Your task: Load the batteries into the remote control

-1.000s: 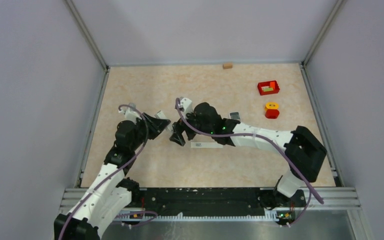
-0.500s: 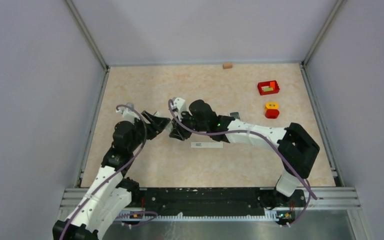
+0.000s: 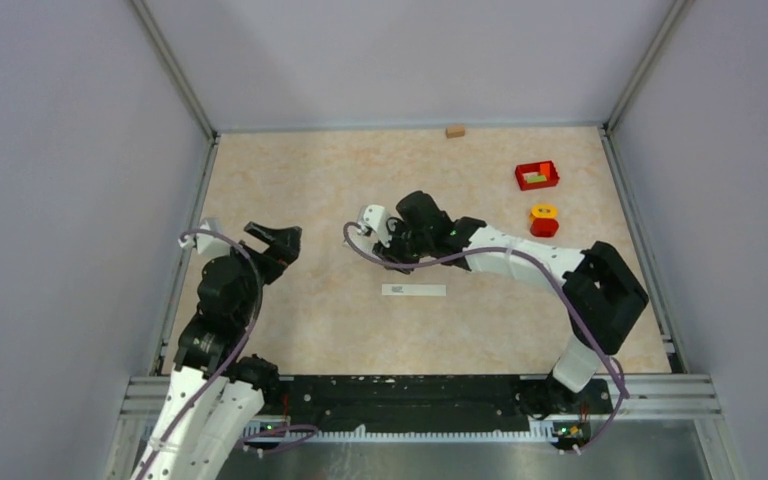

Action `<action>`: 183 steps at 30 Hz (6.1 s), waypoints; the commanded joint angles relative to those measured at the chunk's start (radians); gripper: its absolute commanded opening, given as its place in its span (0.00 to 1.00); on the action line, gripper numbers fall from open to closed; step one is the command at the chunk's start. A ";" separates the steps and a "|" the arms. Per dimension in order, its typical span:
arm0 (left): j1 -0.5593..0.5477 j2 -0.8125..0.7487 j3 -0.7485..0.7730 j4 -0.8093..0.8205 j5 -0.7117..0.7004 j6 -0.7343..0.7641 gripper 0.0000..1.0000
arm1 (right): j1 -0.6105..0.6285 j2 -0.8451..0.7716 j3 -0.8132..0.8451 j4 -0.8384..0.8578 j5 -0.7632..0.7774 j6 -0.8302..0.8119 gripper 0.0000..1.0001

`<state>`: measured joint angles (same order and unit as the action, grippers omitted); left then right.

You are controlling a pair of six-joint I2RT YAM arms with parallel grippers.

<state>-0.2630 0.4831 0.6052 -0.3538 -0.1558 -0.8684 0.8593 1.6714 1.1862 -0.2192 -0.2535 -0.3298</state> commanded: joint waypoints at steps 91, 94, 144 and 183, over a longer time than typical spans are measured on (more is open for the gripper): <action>-0.661 0.719 -0.276 0.496 0.041 -0.659 0.51 | -0.194 -0.245 -0.606 0.165 -0.020 0.917 0.35; -0.662 0.696 -0.268 0.509 0.025 -0.637 0.51 | -0.194 -0.251 -0.623 0.200 -0.069 0.924 0.34; -0.139 0.548 0.170 0.438 0.938 -0.005 0.00 | -0.264 -0.674 -0.590 0.721 -0.259 1.286 0.85; -0.071 0.430 0.226 0.567 1.084 -0.112 0.00 | -0.264 -0.696 -0.674 0.987 -0.407 1.424 0.35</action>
<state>-0.3401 0.9249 0.7994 0.1654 0.9264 -0.9752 0.5869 0.9771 0.5102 0.6788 -0.6720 1.0824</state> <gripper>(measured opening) 0.034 0.428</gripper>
